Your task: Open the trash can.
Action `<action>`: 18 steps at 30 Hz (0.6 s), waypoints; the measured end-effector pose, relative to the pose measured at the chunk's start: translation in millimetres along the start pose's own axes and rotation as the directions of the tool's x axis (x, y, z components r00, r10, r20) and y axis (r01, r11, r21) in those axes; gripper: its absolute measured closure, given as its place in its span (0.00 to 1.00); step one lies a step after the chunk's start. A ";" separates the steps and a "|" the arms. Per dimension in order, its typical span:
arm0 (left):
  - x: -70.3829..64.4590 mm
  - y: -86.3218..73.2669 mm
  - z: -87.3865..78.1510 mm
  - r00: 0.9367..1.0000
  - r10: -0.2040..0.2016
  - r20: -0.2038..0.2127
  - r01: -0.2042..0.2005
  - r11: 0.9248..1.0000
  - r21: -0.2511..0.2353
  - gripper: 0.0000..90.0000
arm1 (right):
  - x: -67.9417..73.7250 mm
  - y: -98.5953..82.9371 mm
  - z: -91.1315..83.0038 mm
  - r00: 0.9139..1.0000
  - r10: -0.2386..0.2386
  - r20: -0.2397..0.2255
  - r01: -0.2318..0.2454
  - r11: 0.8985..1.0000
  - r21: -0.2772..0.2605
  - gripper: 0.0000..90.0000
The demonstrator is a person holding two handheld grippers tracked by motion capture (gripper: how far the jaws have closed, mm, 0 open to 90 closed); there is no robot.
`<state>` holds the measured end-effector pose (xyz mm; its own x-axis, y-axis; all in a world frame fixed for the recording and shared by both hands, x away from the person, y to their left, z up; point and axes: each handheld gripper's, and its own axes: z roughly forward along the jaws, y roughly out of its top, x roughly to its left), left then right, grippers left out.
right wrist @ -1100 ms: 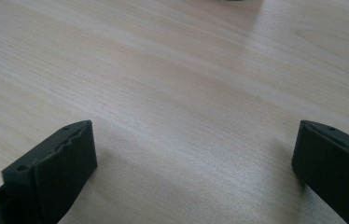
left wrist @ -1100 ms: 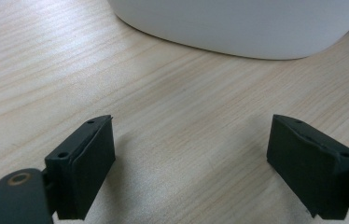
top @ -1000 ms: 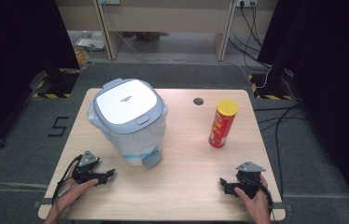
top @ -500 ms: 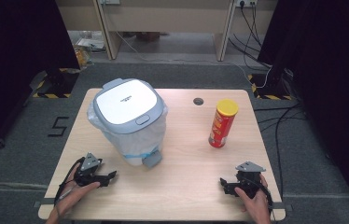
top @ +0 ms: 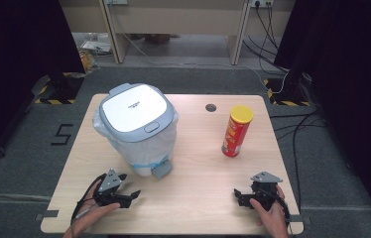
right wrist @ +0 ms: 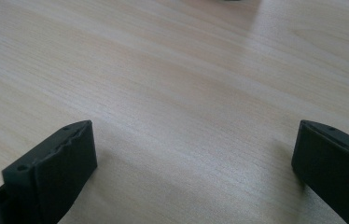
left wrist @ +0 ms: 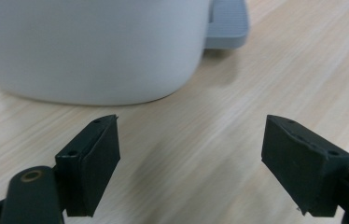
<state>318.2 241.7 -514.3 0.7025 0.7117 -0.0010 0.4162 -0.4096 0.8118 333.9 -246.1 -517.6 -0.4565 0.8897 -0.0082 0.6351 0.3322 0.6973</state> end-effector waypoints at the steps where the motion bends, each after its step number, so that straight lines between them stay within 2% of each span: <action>1: -3.1 1.3 0.8 1.000 0.005 0.007 -0.005 1.000 -0.007 0.21 | 0.0 0.0 0.0 1.000 0.000 0.001 0.000 1.000 0.000 0.00; 6: -17.5 10.6 5.2 0.998 0.018 0.059 -0.015 0.999 -0.042 0.21 | 0.0 0.0 0.0 1.000 0.001 0.001 -0.001 1.000 0.000 0.00; 10: -31.0 17.2 14.7 0.995 0.051 0.090 -0.047 0.998 -0.044 0.21 | 0.0 0.0 0.0 1.000 0.001 0.001 -0.001 1.000 0.000 0.00; 14: -39.7 23.6 24.2 0.992 0.075 0.106 -0.070 0.996 -0.049 0.21 | 0.0 0.0 0.0 1.000 0.001 0.001 -0.001 1.000 0.000 0.00; 18: -45.5 33.4 32.5 0.991 0.070 0.111 -0.062 0.995 -0.077 0.21 | 0.0 0.0 0.0 1.000 0.001 0.001 -0.001 1.000 0.000 0.00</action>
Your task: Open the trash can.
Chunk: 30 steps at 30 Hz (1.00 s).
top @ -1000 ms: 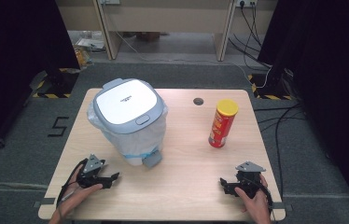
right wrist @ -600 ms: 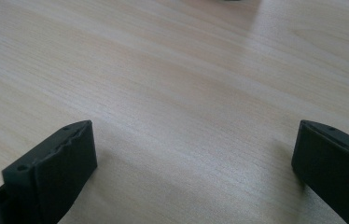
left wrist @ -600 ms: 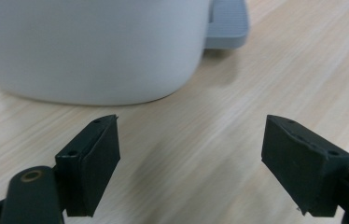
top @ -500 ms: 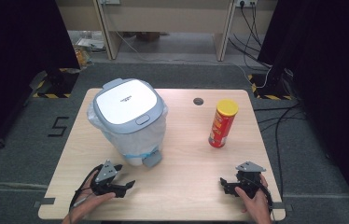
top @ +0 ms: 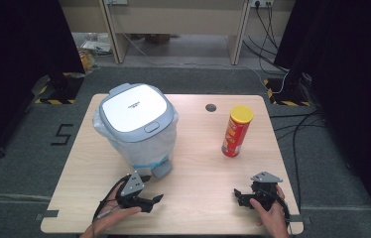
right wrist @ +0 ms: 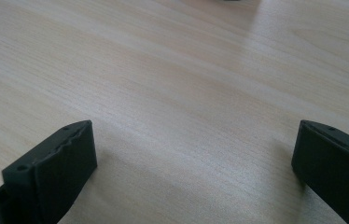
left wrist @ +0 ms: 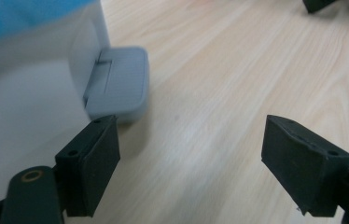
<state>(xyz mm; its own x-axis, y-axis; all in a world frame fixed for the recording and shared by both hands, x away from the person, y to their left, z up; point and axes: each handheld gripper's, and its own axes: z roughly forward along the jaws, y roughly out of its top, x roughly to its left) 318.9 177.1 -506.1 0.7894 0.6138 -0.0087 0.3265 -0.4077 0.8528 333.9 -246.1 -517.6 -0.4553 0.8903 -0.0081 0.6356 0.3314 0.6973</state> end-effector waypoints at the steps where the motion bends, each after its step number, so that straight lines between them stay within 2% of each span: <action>1: -1.6 2.3 2.7 1.000 0.010 -0.006 -0.010 1.000 0.000 0.21 | 0.0 0.0 0.0 1.000 0.000 0.000 0.000 1.000 0.000 0.00; 3: -3.5 6.5 8.5 1.000 0.026 -0.016 -0.026 1.000 -0.004 0.21 | 0.0 0.0 0.0 1.000 0.000 0.000 0.000 1.000 0.000 0.00; 9: -8.4 18.5 23.5 0.999 0.034 -0.031 -0.035 0.999 -0.020 0.21 | 0.0 0.0 0.0 1.000 0.000 0.000 0.000 1.000 0.000 0.00; 12: -11.2 22.8 31.2 0.998 0.047 -0.051 -0.048 0.999 -0.011 0.21 | 0.0 0.0 0.0 1.000 0.000 0.000 0.000 1.000 0.000 0.00; 16: -10.7 20.9 41.1 0.996 0.053 -0.075 -0.052 0.999 0.016 0.21 | 0.0 0.0 0.0 1.000 0.000 0.000 0.000 1.000 0.000 0.00; 21: -9.8 18.9 43.0 0.993 0.062 -0.104 -0.061 0.998 0.014 0.21 | 0.0 0.0 0.0 1.000 0.000 0.000 0.000 1.000 0.000 0.00; 24: -12.4 16.2 45.2 0.986 0.098 -0.132 -0.097 0.995 0.015 0.21 | 0.0 0.0 0.0 1.000 0.000 0.000 0.000 1.000 0.000 0.00; 26: -13.3 15.3 45.6 0.983 0.124 -0.136 -0.121 0.992 0.026 0.22 | 0.0 0.0 0.0 1.000 0.000 0.000 0.000 1.000 0.000 0.00; 30: -13.6 13.2 46.3 0.980 0.139 -0.141 -0.136 0.990 0.028 0.24 | 0.2 -0.1 0.0 1.000 0.002 0.001 -0.002 1.000 0.000 0.00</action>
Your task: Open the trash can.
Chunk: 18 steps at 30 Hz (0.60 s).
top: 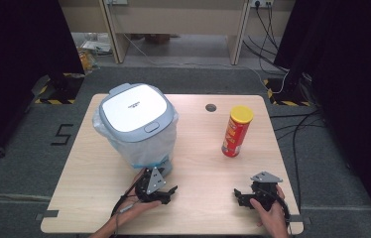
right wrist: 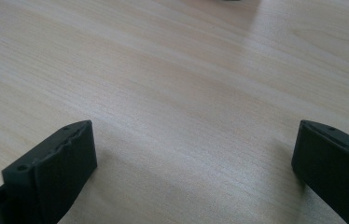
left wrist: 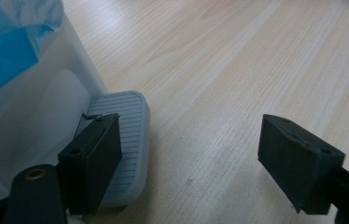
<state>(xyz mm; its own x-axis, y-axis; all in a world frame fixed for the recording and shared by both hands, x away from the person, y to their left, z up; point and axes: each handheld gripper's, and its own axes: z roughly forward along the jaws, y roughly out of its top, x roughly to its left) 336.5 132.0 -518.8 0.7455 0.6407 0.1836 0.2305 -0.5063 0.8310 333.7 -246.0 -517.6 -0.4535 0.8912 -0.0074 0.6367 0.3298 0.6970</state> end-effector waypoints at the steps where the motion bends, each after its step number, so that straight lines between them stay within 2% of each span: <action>1: -0.6 -0.3 0.1 1.000 0.008 -0.003 -0.008 1.000 0.003 0.24 | -0.1 0.0 0.0 1.000 -0.002 0.000 0.002 1.000 0.000 0.00; 3: -3.0 -0.2 0.7 0.999 0.032 -0.016 -0.032 0.999 0.015 0.24 | -0.1 0.0 0.0 1.000 -0.002 0.000 0.002 1.000 0.000 0.00; 6: -1.0 -0.8 0.8 1.000 0.021 -0.005 -0.021 1.000 0.011 0.25 | 0.0 0.0 0.0 1.000 -0.001 0.000 0.001 1.000 0.000 0.00; 9: -0.2 -1.2 0.5 1.000 0.026 -0.003 -0.026 1.000 0.016 0.27 | -0.1 0.0 0.1 1.000 -0.002 0.000 0.002 1.000 0.000 0.00; 12: -2.3 -1.6 1.2 0.998 0.058 -0.017 -0.057 0.998 0.023 0.27 | 0.2 0.0 0.0 1.000 0.002 0.001 -0.002 1.000 0.001 0.00; 18: 2.9 -3.8 0.0 0.998 0.054 -0.013 -0.054 0.998 0.030 0.29 | 0.2 -0.2 -0.2 1.000 0.001 0.001 -0.001 1.000 0.000 0.00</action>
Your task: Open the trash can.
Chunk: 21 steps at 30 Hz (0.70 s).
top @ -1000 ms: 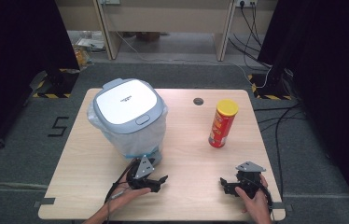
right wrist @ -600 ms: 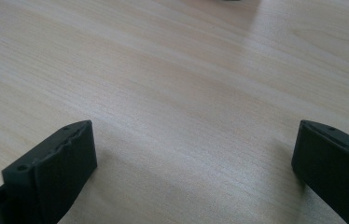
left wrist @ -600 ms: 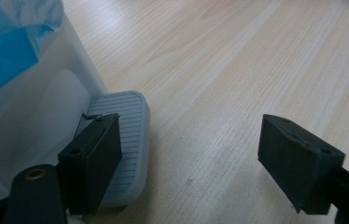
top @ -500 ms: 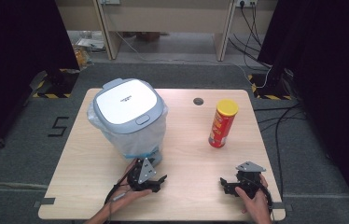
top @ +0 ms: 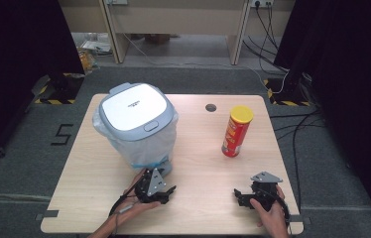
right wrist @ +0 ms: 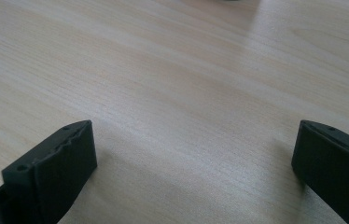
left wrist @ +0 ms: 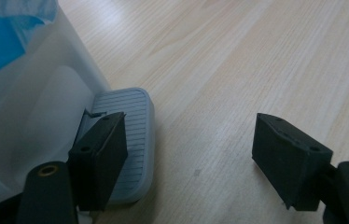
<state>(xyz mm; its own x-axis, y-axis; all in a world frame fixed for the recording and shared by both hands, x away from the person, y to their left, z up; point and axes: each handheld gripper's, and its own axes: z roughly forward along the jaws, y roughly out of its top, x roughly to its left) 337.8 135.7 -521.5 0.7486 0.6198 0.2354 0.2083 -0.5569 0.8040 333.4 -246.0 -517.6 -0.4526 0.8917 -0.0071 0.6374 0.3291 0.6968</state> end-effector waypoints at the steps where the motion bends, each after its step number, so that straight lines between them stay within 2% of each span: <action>1: 0.8 -0.6 0.0 1.000 0.002 0.002 -0.002 1.000 0.002 0.29 | 0.1 0.1 0.0 1.000 0.002 0.000 -0.002 1.000 0.001 0.00; 4: 5.1 -2.2 -0.8 1.000 -0.011 0.024 0.011 1.000 0.015 0.29 | 0.0 0.0 0.0 1.000 0.000 0.000 0.000 1.000 0.000 0.00; 8: 9.7 -3.7 -0.8 0.999 -0.003 0.040 0.001 0.999 0.049 0.30 | -0.1 0.0 -0.1 1.000 -0.001 0.001 0.001 1.000 0.001 0.00; 10: 14.5 -4.7 -0.7 0.997 -0.036 0.068 0.032 0.998 0.058 0.30 | -0.1 0.0 -0.2 1.000 -0.001 0.000 0.001 1.000 0.002 0.00; 11: 16.5 -5.6 -0.9 0.997 -0.037 0.074 0.032 0.998 0.056 0.30 | -0.1 0.1 -0.2 1.000 -0.001 0.000 0.001 1.000 0.002 0.00; 13: 19.0 -7.1 -1.8 0.996 -0.044 0.073 0.040 0.998 0.057 0.30 | -0.1 0.0 -0.1 1.000 -0.001 0.001 0.001 1.000 0.001 0.00; 17: 32.9 -10.3 -5.0 0.996 -0.049 0.071 0.043 0.995 0.086 0.32 | 0.0 0.1 -0.1 1.000 0.000 0.001 0.000 1.000 0.001 0.00; 21: 36.5 -12.4 -5.5 0.996 -0.051 0.074 0.045 0.996 0.078 0.32 | 0.0 0.1 -0.1 1.000 0.001 0.000 -0.001 1.000 0.001 0.00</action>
<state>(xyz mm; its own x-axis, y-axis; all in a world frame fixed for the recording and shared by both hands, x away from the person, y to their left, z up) 359.0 168.3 -519.9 0.7815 0.6048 0.1530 0.2902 -0.5695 0.7690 333.4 -246.0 -517.4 -0.4519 0.8920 -0.0070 0.6385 0.3289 0.6958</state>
